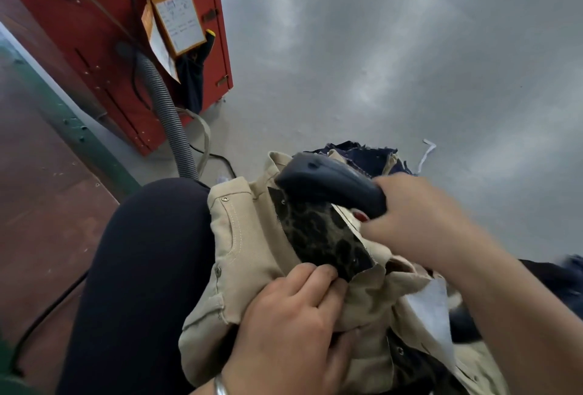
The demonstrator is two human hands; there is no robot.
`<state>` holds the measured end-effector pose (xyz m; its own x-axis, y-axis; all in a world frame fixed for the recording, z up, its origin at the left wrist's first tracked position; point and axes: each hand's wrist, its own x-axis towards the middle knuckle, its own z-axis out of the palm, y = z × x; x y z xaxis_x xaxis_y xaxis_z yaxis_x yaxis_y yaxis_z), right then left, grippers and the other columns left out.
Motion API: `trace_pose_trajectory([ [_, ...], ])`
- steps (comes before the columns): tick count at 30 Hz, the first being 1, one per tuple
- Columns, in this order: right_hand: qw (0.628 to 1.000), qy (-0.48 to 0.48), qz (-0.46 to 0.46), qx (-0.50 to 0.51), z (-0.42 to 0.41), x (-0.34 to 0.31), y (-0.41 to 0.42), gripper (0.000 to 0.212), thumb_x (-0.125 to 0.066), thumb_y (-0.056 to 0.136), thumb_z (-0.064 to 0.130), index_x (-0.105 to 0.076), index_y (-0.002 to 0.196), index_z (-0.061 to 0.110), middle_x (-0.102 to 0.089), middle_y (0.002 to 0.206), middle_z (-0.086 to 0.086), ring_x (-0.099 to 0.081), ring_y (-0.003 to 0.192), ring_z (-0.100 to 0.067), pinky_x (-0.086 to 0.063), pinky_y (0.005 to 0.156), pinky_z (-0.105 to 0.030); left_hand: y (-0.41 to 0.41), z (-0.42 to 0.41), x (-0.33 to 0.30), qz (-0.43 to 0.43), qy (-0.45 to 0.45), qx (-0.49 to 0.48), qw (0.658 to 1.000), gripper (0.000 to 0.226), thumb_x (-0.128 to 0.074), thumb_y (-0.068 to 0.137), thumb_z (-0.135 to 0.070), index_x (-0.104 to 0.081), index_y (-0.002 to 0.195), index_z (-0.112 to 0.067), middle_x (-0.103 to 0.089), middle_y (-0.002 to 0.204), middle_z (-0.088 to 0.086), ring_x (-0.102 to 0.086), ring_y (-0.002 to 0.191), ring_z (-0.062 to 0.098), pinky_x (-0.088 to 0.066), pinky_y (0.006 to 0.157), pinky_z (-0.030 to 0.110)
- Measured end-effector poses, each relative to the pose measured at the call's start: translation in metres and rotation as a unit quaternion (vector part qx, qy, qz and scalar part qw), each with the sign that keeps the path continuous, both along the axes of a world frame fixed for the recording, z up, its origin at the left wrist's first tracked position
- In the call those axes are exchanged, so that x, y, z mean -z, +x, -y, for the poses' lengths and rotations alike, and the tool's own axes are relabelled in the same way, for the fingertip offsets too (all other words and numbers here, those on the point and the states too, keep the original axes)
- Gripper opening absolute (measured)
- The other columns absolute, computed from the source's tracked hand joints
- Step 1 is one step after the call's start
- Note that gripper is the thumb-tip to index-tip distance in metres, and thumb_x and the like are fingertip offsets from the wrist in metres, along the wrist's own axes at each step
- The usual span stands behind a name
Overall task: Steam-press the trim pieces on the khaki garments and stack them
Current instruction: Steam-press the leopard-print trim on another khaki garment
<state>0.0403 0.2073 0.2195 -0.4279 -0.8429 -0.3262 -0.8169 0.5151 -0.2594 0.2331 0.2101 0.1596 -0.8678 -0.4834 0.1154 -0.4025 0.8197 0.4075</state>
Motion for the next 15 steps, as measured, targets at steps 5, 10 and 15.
trace_pose_trajectory([
  [5, 0.994, -0.092, 0.017, 0.057, 0.036, 0.004, -0.016, 0.01, -0.065, 0.085, 0.027, -0.059, 0.088, 0.02, -0.066, 0.071, -0.002, -0.068, 0.065, -0.025, -0.053, 0.062, -0.03, 0.001, -0.005, 0.0, 0.001, -0.006, -0.006, 1.0, 0.05, -0.058, 0.073, -0.053, -0.072, 0.107, -0.019, -0.066, 0.109, -0.005, -0.064, 0.098, 0.015, -0.054, 0.071, 0.024],
  [10, 0.983, -0.118, 0.072, 0.122, -0.004, -0.022, -0.054, 0.013, -0.072, 0.076, 0.011, -0.06, 0.075, 0.017, -0.062, 0.044, -0.002, -0.061, 0.035, -0.012, -0.05, 0.039, -0.027, 0.001, -0.004, 0.001, 0.001, -0.005, -0.004, 1.0, 0.051, -0.057, 0.07, -0.053, -0.073, 0.105, -0.02, -0.066, 0.109, -0.006, -0.064, 0.098, 0.013, -0.053, 0.071, 0.021],
  [15, 0.995, 0.0, 0.076, 0.06, -0.062, -0.037, -0.044, 0.016, -0.072, 0.063, 0.027, -0.065, 0.075, 0.034, -0.062, 0.042, 0.001, -0.058, 0.032, -0.014, -0.047, 0.035, -0.028, -0.001, -0.004, 0.001, -0.002, -0.004, -0.009, 1.0, 0.05, -0.056, 0.073, -0.053, -0.074, 0.105, -0.019, -0.067, 0.109, -0.006, -0.065, 0.098, 0.012, -0.054, 0.071, 0.022],
])
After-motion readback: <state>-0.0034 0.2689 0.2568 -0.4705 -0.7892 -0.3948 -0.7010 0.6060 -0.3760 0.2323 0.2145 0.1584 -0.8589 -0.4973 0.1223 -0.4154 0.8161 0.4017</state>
